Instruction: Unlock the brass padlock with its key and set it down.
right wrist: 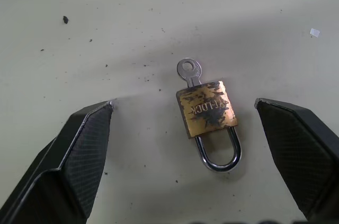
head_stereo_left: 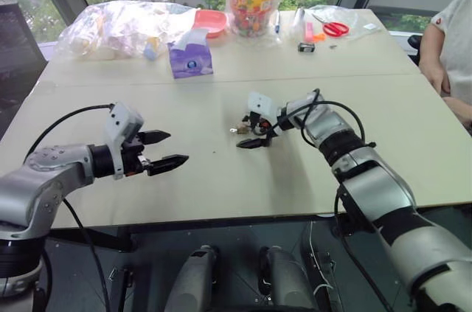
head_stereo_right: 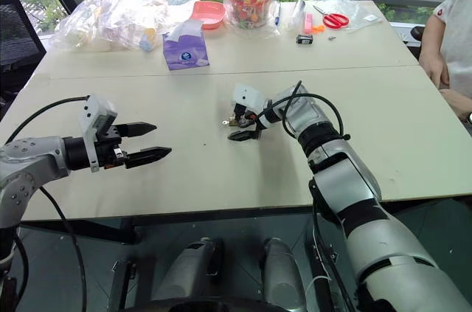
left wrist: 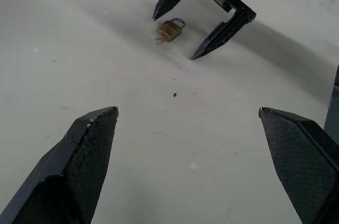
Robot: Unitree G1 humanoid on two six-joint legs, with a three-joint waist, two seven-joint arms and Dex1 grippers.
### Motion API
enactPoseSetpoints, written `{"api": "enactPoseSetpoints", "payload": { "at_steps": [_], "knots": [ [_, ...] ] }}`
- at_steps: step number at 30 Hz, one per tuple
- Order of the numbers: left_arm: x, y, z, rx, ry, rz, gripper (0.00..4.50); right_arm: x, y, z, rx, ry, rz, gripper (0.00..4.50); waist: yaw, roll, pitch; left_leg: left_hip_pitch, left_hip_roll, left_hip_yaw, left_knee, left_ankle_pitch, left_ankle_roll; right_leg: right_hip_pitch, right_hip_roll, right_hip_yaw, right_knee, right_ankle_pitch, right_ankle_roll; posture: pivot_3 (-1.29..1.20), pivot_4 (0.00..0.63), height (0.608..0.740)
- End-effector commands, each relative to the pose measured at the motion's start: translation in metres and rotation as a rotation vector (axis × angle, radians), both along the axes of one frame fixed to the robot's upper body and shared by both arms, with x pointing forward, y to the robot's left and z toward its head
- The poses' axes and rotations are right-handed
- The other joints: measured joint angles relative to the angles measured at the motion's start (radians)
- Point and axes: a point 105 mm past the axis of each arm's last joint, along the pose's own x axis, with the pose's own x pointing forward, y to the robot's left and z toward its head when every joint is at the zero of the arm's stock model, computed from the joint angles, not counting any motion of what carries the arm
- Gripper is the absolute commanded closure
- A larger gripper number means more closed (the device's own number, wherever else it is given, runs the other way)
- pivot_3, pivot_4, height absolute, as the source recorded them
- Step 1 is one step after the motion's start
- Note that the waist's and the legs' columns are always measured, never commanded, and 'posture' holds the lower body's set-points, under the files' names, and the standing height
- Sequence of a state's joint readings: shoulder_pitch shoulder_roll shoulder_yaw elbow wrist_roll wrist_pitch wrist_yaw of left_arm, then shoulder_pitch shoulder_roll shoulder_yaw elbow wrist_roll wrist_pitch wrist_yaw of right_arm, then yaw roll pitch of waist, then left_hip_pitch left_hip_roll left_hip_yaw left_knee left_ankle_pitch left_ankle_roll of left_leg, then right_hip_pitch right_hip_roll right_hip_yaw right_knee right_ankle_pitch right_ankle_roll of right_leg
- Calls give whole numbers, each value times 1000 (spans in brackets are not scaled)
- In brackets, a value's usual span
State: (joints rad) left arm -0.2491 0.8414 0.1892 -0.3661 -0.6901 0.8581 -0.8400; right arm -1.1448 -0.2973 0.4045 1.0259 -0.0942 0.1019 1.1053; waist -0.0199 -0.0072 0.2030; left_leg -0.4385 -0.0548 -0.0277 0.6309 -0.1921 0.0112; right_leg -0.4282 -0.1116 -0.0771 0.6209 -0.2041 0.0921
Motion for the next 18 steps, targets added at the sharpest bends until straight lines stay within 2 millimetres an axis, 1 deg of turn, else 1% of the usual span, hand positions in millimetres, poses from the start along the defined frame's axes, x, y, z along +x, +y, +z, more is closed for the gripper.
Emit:
{"api": "enactPoseSetpoints", "payload": {
  "at_steps": [1,4,6,8,9,10,11,12,14,16,18],
  "knots": [
    [1,-3,13,-6,-59,-9,0,3,-3,-7,-62,-5,-15,1406,0,0,0,1,0,0,0,0,0,1,0,0,0,0,0,0,150,740],
    [4,-5,11,-8,-62,-9,0,3,0,-12,-86,1,-19,2940,0,0,0,4,0,0,0,0,0,3,0,1,1,0,0,0,150,740],
    [5,-6,10,-8,-64,-10,0,3,2,-14,-97,-4,-16,3838,0,0,0,7,0,0,0,0,-1,3,0,2,1,-1,-2,0,150,740],
    [5,-7,10,-10,-65,-12,0,1,3,-15,-111,-6,1,3799,0,0,0,12,0,1,-2,-1,-3,5,0,3,1,-2,-3,0,150,740],
    [5,-7,10,-12,-67,-12,0,4,1,-13,-121,-34,-10,3799,0,0,0,12,0,1,-2,-1,-3,5,0,4,1,-2,-3,0,150,740],
    [7,-6,11,-23,-72,-7,0,8,-1,-6,-130,-96,-6,3799,1,0,0,12,0,1,-2,-1,-3,5,1,4,1,-2,-3,0,150,740],
    [10,-6,14,-56,-77,1,0,11,0,9,-121,-210,30,3799,3,0,0,12,0,1,-2,-1,-3,4,1,5,2,-2,-3,0,150,740],
    [14,-7,19,-106,-79,7,0,9,4,28,-87,-330,91,3799,10,0,0,12,0,1,-2,-1,-3,4,1,5,2,-2,-3,0,150,740],
    [21,-8,29,-221,-76,8,0,-10,18,63,18,-538,241,3799,18,0,0,11,-1,1,-2,-1,-3,3,0,5,2,-2,-2,0,150,740],
    [25,-14,39,-306,-69,-26,0,-28,27,88,116,-660,296,3799,11,-1,0,9,-1,3,-2,0,-1,4,0,7,2,0,0,0,150,740],
    [29,-20,49,-384,-61,-68,0,-46,31,104,165,-758,340,3799,7,-1,0,7,-1,3,-2,0,0,2,0,8,4,0,1,0,150,740]
  ]
}}
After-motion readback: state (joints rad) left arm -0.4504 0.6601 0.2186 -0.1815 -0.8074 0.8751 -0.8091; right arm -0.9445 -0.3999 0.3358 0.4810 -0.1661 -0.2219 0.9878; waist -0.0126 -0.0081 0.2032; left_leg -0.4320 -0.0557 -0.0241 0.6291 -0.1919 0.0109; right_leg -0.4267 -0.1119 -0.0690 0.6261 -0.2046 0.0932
